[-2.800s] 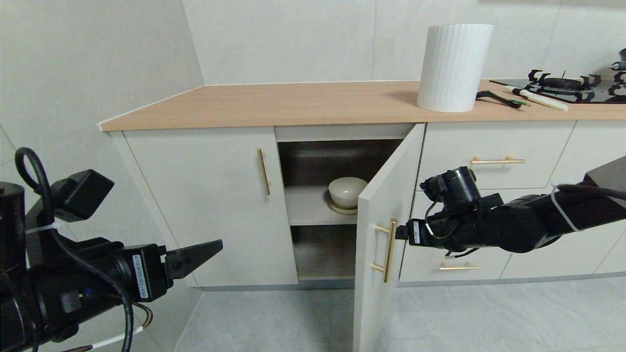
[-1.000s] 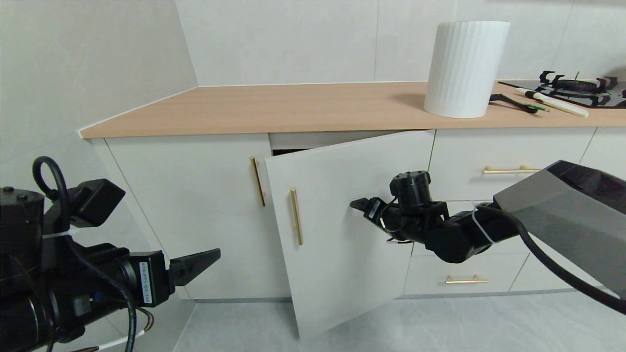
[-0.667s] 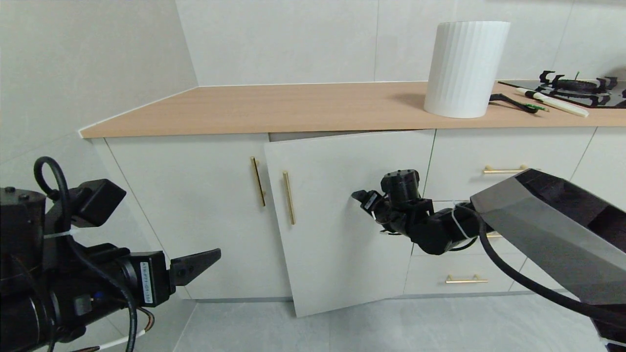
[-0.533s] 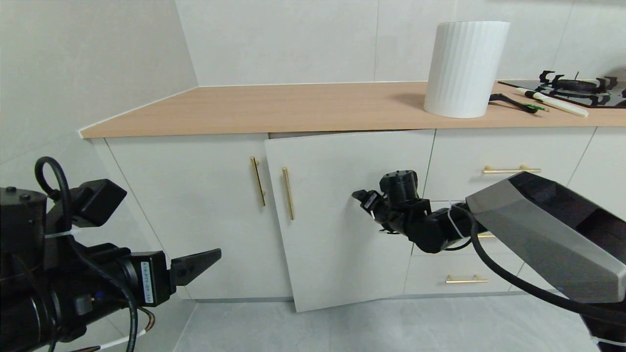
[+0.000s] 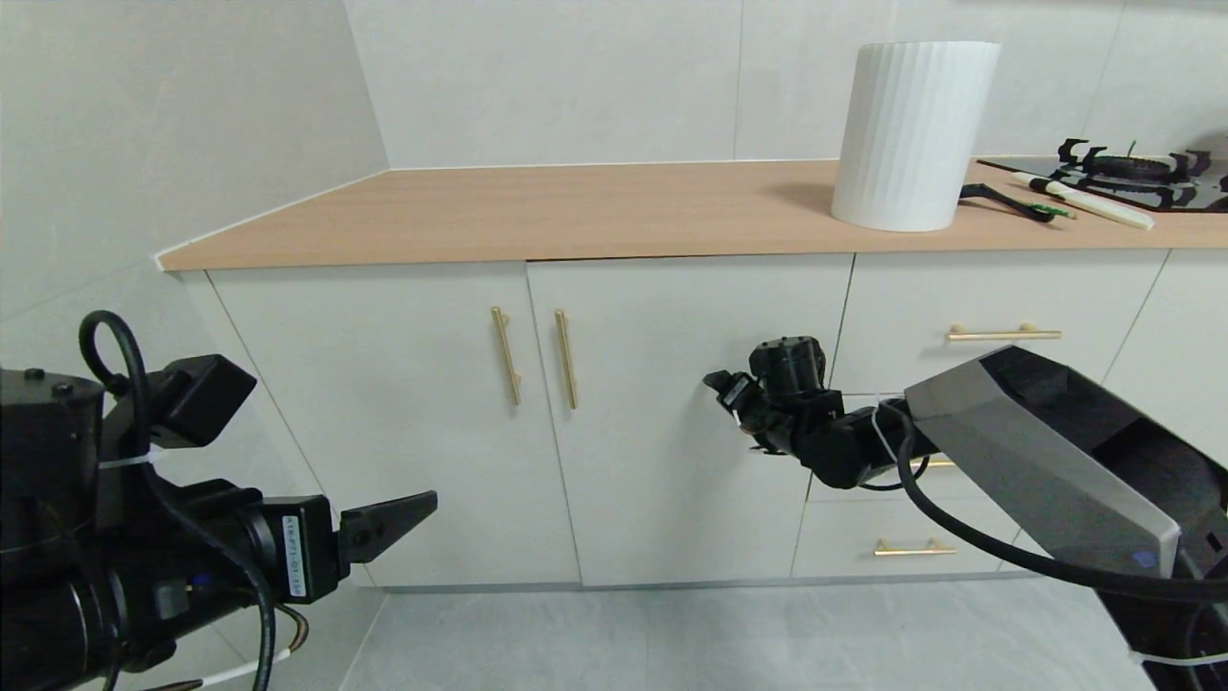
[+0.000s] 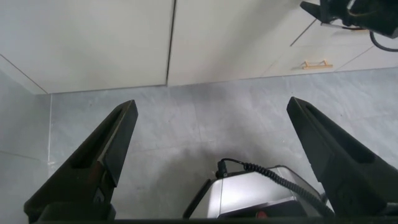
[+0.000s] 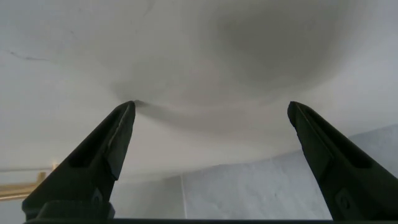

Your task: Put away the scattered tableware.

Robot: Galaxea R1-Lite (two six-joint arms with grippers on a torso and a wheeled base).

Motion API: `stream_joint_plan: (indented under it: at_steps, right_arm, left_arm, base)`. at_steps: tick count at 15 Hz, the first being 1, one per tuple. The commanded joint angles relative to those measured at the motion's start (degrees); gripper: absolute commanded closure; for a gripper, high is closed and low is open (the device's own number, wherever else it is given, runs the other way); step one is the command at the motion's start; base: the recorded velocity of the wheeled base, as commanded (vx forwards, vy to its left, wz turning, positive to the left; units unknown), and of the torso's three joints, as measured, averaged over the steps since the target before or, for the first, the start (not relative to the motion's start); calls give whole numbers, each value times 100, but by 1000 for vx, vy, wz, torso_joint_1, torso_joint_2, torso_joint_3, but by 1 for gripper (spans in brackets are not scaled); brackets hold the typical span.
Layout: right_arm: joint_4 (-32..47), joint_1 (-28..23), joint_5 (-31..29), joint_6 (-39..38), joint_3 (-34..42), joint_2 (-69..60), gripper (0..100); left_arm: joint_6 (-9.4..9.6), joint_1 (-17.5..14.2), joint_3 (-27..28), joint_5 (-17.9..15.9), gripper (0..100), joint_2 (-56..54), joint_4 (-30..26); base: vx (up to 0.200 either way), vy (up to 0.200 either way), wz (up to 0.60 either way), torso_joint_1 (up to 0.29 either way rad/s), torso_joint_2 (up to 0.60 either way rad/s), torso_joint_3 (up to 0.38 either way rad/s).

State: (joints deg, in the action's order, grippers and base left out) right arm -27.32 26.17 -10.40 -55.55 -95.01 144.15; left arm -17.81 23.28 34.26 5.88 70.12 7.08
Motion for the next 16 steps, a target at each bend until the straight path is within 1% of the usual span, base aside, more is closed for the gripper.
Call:
stream_joint_plan:
  at_steps: [1, 5, 7, 8, 10, 12, 13, 14, 15, 16]
  right_arm:
    - [69, -42, -32, 1, -123, 113, 0]
    - [253, -86, -68, 1, -290, 166, 0]
    - [262, -77, -68, 1, -184, -1, 0]
    - [245, -33, -15, 1, 62, -212, 0]
    - [209, 151, 328, 1, 932, -1074, 0]
    - [157, 301, 759, 45, 1978, -2172, 0]
    - [139, 318, 855, 53, 2180, -2427, 0]
    - [122, 362, 1075, 343, 2980, -3288, 0]
    - [113, 362, 1093, 730, 3551, -3912, 0]
    - [113, 362, 1093, 985, 3964, -4369, 0]
  left_arm:
    - [-3, 1, -7, 1, 0, 10, 4]
    - [-3, 1, -7, 1, 0, 10, 4]
    - [-3, 1, -7, 1, 0, 10, 4]
    - [-3, 1, -7, 1, 0, 2, 4]
    - [6, 1, -7, 1, 0, -7, 4]
    - [6, 1, 2, 1, 0, -86, 12]
    - [14, 1, 2, 1, 0, -130, 12]
    - [41, 1, -33, 10, 0, -315, 4]
    - [41, -70, -59, 72, 0, -517, -5]
    - [41, -114, -130, 133, 0, -710, -14]
  base:
    - [0, 0, 0, 0, 0, 0]
    - [0, 0, 0, 0, 0, 0]
    - [0, 0, 0, 0, 0, 0]
    - [0, 0, 0, 0, 0, 0]
    - [0, 0, 0, 0, 0, 0]
    - [0, 0, 0, 0, 0, 0]
    - [0, 0, 0, 0, 0, 0]
    - [0, 0, 0, 0, 0, 0]
    - [0, 0, 0, 0, 0, 0]
    - [0, 0, 0, 0, 0, 0]
